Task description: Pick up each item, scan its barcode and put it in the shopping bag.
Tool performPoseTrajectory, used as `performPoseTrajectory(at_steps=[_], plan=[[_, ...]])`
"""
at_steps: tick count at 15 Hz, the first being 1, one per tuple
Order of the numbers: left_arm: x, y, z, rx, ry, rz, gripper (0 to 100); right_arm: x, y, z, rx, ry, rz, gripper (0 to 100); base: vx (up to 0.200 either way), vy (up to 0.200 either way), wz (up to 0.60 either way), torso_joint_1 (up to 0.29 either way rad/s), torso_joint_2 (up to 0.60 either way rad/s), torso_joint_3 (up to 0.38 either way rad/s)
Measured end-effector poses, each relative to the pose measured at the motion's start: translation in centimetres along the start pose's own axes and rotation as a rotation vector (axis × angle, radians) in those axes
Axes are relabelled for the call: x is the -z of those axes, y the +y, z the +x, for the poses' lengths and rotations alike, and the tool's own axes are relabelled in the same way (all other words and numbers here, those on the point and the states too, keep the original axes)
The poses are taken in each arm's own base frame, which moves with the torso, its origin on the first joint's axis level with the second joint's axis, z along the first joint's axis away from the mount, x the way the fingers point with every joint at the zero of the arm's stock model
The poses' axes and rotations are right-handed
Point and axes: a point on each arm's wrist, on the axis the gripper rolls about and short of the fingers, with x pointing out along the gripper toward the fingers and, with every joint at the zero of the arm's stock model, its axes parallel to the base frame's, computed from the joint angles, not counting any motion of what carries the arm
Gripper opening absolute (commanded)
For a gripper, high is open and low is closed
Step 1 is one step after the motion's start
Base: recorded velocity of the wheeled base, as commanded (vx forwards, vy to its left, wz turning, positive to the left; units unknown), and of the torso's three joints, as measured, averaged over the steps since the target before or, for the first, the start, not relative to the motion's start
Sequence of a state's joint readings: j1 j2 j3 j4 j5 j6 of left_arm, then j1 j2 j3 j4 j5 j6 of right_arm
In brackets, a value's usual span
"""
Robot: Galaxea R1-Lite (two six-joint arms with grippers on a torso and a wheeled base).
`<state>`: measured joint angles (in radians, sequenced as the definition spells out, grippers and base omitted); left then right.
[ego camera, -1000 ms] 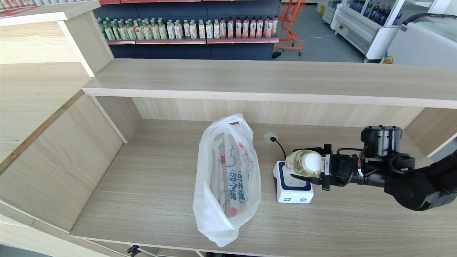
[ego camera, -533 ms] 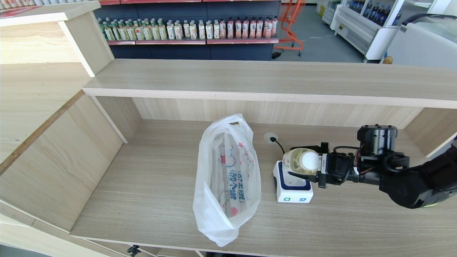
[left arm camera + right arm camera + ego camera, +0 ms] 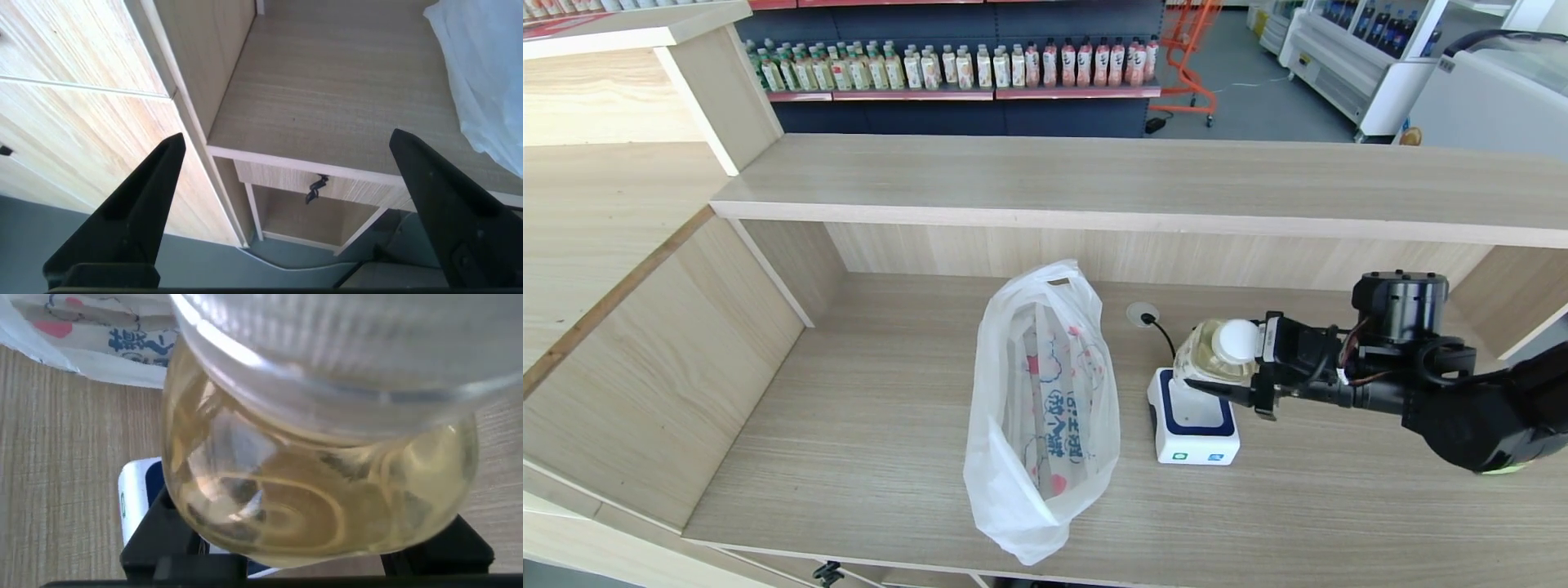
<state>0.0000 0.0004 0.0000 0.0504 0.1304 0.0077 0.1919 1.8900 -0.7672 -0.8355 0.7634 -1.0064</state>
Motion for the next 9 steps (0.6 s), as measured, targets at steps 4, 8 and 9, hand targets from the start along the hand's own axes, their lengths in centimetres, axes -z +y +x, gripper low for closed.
performPoseTrajectory(at_steps=[4,8,9], plan=[[0.0,0.0,0.0,0.0,0.0,0.0,100,-5.7,-1.4,-2.2,0.114,-0.059,0.409,0,0.0,0.0,0.0,0.0,0.0,0.0],[0.0,0.0,0.0,0.0,0.0,0.0,100,-8.6,0.4,-2.6,0.143,-0.072,0.73,0,0.0,0.0,0.0,0.0,0.0,0.0],[0.0,0.0,0.0,0.0,0.0,0.0,100,-9.2,0.7,-2.3,0.143,-0.076,0.781,0,0.0,0.0,0.0,0.0,0.0,0.0]])
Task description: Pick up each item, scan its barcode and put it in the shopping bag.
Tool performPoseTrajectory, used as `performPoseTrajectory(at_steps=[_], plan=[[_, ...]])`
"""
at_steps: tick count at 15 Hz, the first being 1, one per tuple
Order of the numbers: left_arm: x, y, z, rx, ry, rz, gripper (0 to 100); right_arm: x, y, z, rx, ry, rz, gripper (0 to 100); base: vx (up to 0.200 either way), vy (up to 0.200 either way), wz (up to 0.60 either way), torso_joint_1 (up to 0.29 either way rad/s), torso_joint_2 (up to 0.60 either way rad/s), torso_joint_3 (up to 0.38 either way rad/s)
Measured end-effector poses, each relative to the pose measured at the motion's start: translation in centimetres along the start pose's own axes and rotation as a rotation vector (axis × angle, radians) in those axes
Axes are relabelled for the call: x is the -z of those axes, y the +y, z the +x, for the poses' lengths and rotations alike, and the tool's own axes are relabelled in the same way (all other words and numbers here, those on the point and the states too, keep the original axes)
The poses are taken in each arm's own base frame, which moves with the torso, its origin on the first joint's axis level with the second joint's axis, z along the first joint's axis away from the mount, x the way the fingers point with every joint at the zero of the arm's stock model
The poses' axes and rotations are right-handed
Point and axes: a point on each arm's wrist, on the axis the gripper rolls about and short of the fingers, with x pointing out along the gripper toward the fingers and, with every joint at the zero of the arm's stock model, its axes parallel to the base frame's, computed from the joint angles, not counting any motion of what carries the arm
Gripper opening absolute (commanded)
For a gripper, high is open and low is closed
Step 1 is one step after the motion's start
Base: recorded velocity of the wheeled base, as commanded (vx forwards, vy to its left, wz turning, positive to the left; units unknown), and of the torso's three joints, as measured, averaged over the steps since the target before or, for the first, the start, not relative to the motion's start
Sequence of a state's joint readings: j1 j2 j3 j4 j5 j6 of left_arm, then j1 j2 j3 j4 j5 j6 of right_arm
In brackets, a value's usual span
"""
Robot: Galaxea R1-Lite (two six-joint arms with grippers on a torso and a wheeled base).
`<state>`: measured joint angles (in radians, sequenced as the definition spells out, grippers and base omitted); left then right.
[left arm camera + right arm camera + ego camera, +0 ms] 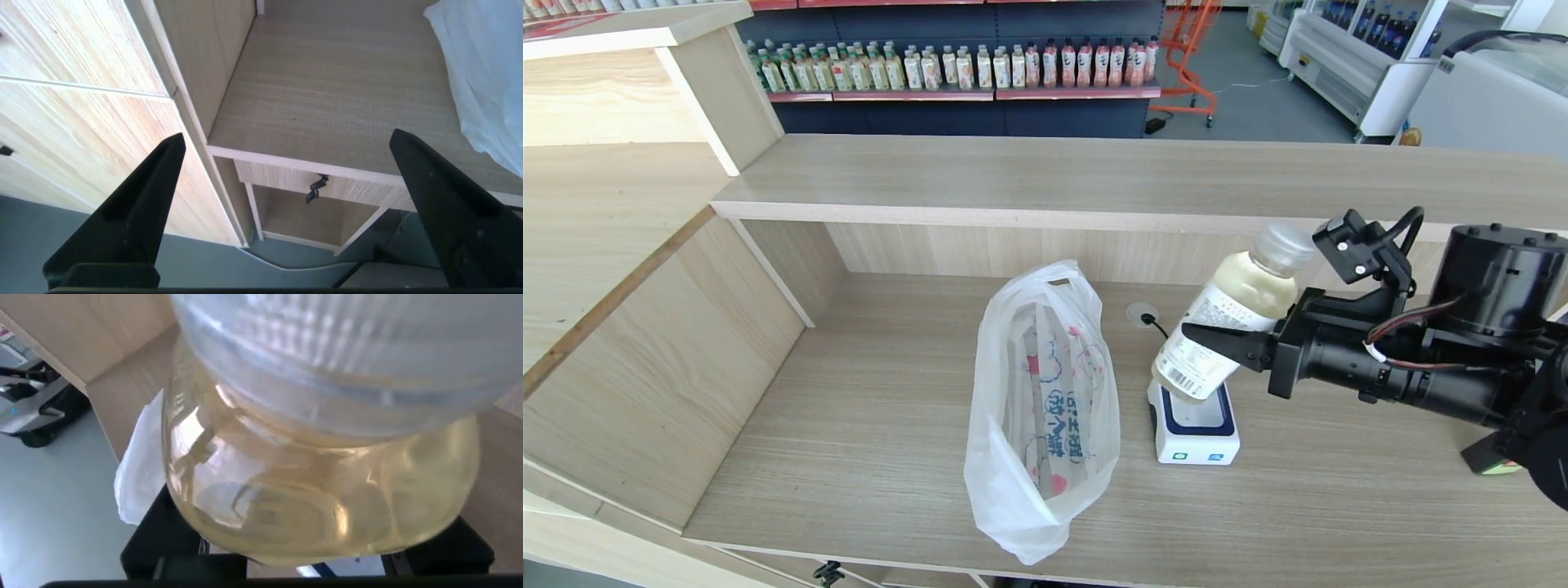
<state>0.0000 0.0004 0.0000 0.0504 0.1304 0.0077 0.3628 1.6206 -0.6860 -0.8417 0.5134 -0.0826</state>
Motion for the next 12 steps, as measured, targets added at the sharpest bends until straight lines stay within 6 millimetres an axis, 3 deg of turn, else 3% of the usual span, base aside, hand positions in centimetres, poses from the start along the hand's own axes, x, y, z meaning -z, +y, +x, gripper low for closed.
performPoseTrajectory(at_steps=[2,5,12], plan=[[0.0,0.0,0.0,0.0,0.0,0.0,100,0.2,1.0,1.2,0.015,0.009,0.141,0,0.0,0.0,0.0,0.0,0.0,0.0],[0.0,0.0,0.0,0.0,0.0,0.0,100,1.5,1.2,3.8,0.002,0.011,0.202,0,0.0,0.0,0.0,0.0,0.0,0.0],[0.0,0.0,0.0,0.0,0.0,0.0,100,6.5,2.3,9.8,-0.073,0.066,0.283,0,0.0,0.0,0.0,0.0,0.0,0.0]])
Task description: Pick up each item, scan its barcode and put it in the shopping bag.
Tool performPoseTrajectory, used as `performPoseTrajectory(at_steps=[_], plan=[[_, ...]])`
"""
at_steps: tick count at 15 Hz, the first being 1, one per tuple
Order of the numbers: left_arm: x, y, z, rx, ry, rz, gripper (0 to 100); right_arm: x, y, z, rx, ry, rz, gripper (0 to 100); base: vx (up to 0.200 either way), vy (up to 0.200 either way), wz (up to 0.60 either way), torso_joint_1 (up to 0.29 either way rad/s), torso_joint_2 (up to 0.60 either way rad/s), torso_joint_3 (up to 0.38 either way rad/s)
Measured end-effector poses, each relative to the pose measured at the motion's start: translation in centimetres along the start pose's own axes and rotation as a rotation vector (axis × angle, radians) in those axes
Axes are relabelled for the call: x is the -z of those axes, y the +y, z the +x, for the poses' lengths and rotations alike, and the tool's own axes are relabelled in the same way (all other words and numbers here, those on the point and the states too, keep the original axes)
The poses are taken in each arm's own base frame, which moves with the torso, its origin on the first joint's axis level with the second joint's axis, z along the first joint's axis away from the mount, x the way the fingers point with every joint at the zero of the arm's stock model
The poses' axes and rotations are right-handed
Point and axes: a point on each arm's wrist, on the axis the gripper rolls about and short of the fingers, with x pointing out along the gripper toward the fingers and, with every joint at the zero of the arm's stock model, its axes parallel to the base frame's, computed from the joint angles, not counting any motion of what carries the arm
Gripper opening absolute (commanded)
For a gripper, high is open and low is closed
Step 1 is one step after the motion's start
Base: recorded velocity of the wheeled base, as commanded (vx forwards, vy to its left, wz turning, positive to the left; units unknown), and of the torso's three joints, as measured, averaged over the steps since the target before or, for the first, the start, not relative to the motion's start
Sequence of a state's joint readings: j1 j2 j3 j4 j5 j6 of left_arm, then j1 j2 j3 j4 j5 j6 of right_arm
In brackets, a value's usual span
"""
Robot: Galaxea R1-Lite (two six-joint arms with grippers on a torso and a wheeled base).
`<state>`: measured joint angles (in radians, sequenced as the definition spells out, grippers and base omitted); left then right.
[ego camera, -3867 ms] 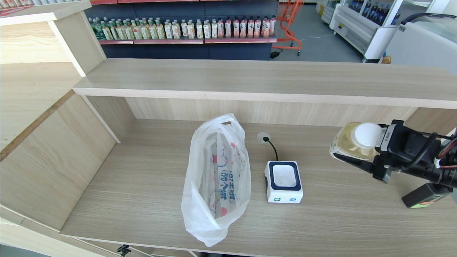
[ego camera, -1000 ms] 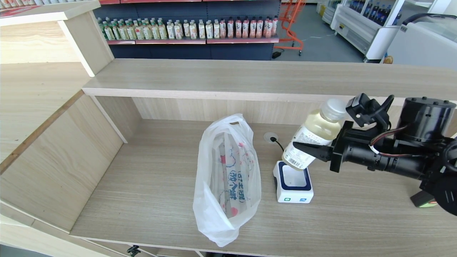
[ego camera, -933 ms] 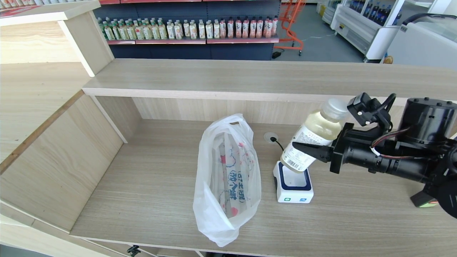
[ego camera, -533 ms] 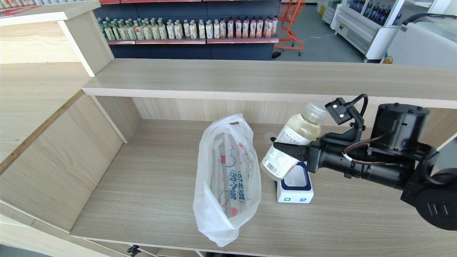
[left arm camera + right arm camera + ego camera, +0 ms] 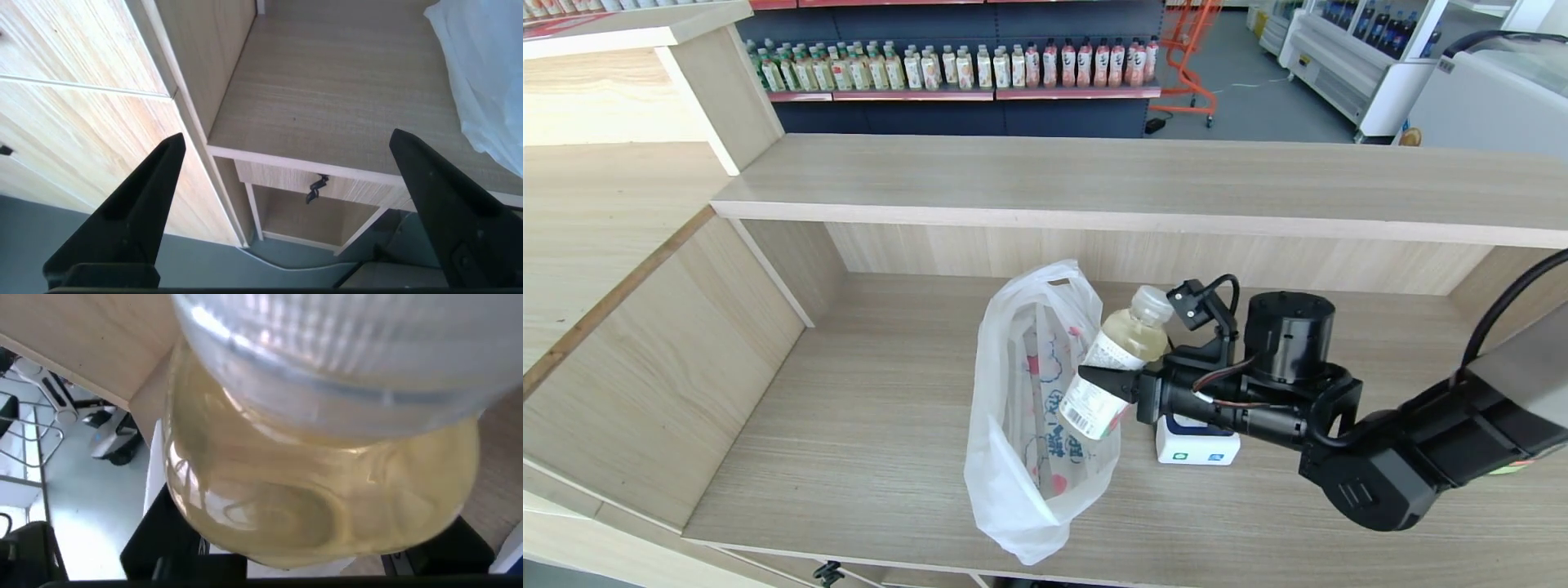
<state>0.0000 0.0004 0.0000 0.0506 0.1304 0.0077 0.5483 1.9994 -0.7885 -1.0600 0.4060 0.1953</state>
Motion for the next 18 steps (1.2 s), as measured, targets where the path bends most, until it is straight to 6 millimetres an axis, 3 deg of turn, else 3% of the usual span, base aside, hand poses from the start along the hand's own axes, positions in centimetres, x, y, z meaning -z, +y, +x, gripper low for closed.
performPoseTrajectory(at_steps=[7,10,11,14,16,18], plan=[[0.0,0.0,0.0,0.0,0.0,0.0,100,3.9,-1.3,6.6,-0.028,0.048,-0.273,0,0.0,0.0,0.0,0.0,0.0,0.0],[0.0,0.0,0.0,0.0,0.0,0.0,100,5.2,-1.7,8.0,-0.03,0.059,-0.398,0,0.0,0.0,0.0,0.0,0.0,0.0],[0.0,0.0,0.0,0.0,0.0,0.0,100,5.4,-1.8,8.2,-0.033,0.055,-0.428,100,0.0,0.0,0.0,0.0,0.0,0.0],[0.0,0.0,0.0,0.0,0.0,0.0,100,5.4,-1.6,8.5,-0.041,0.027,-0.427,100,0.0,0.0,0.0,0.0,0.0,0.0],[0.0,0.0,0.0,0.0,0.0,0.0,100,5.1,-1.4,8.4,-0.041,0.024,-0.323,100,0.0,0.0,0.0,0.0,0.0,0.0],[0.0,0.0,0.0,0.0,0.0,0.0,100,3.5,-0.8,7.8,-0.043,-0.003,-0.14,100,0.0,0.0,0.0,0.0,0.0,0.0]])
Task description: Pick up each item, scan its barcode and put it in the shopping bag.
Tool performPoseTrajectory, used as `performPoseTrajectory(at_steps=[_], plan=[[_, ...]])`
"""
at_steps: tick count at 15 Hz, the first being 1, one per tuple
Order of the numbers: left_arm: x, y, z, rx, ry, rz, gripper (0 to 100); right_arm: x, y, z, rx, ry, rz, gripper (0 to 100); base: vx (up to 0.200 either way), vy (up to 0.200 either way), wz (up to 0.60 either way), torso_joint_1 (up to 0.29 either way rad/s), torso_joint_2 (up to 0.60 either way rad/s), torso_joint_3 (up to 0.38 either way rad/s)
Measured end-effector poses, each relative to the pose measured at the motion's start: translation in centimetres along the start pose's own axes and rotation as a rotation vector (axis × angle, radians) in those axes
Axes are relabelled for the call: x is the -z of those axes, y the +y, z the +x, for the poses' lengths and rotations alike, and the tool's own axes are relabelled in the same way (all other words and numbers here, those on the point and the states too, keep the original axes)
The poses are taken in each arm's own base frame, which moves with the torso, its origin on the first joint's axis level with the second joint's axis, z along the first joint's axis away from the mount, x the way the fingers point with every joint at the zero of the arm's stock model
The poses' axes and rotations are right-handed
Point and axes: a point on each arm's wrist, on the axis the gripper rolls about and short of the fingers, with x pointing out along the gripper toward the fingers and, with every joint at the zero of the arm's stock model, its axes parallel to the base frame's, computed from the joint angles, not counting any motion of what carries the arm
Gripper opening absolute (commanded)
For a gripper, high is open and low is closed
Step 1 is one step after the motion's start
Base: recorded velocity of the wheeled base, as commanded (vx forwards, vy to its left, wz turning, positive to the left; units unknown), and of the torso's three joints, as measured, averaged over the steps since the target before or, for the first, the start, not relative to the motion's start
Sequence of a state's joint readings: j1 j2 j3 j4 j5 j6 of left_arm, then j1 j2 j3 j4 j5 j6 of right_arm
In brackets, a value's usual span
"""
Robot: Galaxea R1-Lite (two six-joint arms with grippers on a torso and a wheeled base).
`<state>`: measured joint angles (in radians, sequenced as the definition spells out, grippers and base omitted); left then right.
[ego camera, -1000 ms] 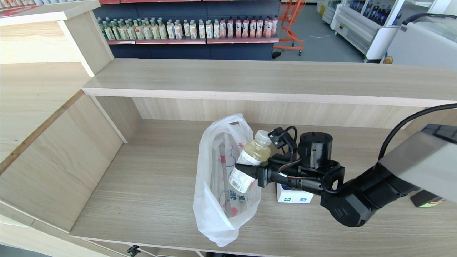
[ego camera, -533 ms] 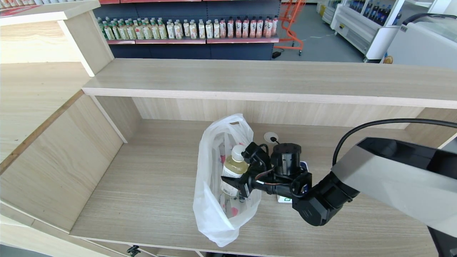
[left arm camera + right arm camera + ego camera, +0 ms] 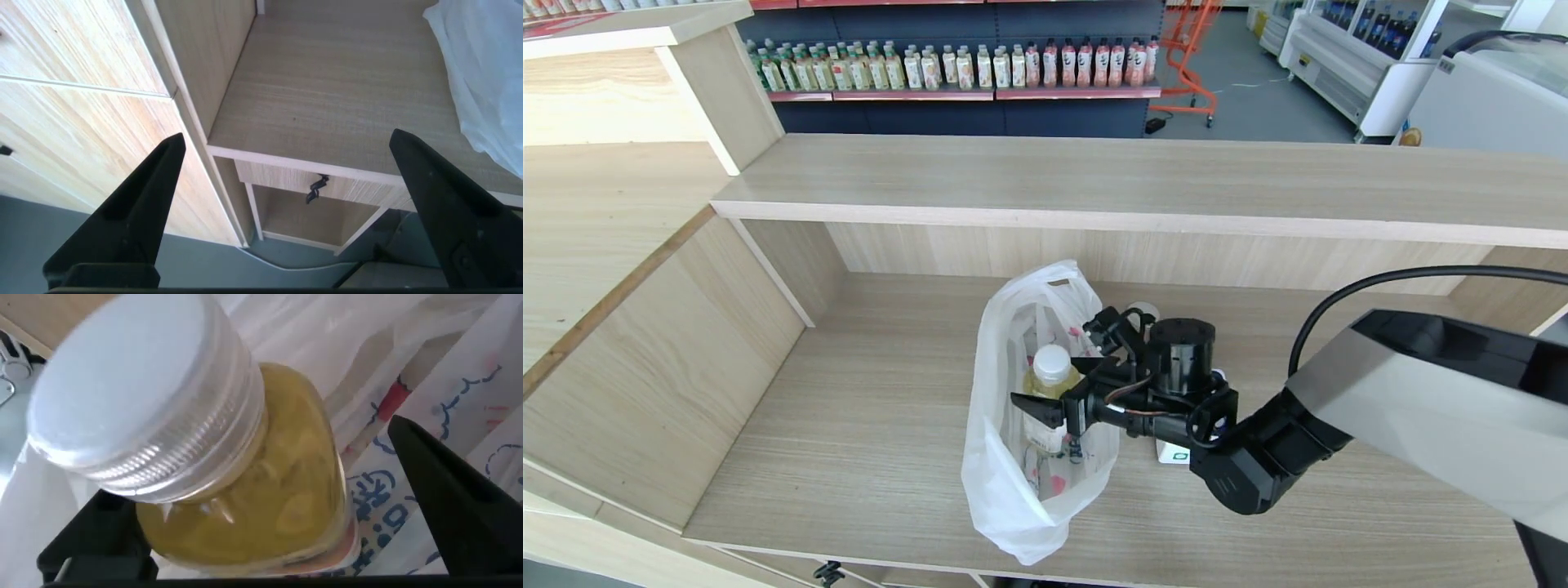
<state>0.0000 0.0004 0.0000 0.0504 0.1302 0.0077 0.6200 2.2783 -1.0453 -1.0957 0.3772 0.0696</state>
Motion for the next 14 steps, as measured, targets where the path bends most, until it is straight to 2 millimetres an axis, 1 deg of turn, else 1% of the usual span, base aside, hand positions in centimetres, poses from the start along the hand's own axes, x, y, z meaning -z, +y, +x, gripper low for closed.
performPoseTrajectory(at_steps=[2,3,4,6,7,10,11,13,14], plan=[[0.0,0.0,0.0,0.0,0.0,0.0,100,-2.3,0.6,-1.3,-0.002,-0.042,0.122,100,0.0,0.0,0.0,0.0,0.0,0.0],[0.0,0.0,0.0,0.0,0.0,0.0,100,-3.2,1.0,-2.4,0.0,-0.052,0.165,100,0.0,0.0,0.0,0.0,0.0,0.0],[0.0,0.0,0.0,0.0,0.0,0.0,100,-3.6,1.4,-3.7,0.006,-0.039,0.194,100,0.0,0.0,0.0,0.0,0.0,0.0],[0.0,0.0,0.0,0.0,0.0,0.0,100,-3.8,1.8,-7.5,0.05,0.04,0.235,100,0.0,0.0,0.0,0.0,0.0,0.0],[0.0,0.0,0.0,0.0,0.0,0.0,100,-4.3,2.0,-9.3,0.072,0.071,0.242,100,0.0,0.0,0.0,0.0,0.0,0.0],[0.0,0.0,0.0,0.0,0.0,0.0,100,-7.2,3.0,-15.9,0.161,0.105,0.222,100,0.0,0.0,0.0,0.0,0.0,0.0],[0.0,0.0,0.0,0.0,0.0,0.0,100,-7.7,3.3,-18.2,0.198,0.134,0.181,100,0.0,0.0,0.0,0.0,0.0,0.0],[0.0,0.0,0.0,0.0,0.0,0.0,100,-8.5,2.8,-22.8,0.316,0.187,0.033,100,0.0,0.0,0.0,0.0,0.0,0.0],[0.0,0.0,0.0,0.0,0.0,0.0,100,-8.7,2.7,-24.8,0.381,0.195,-0.011,100,0.0,0.0,0.0,0.0,0.0,0.0]])
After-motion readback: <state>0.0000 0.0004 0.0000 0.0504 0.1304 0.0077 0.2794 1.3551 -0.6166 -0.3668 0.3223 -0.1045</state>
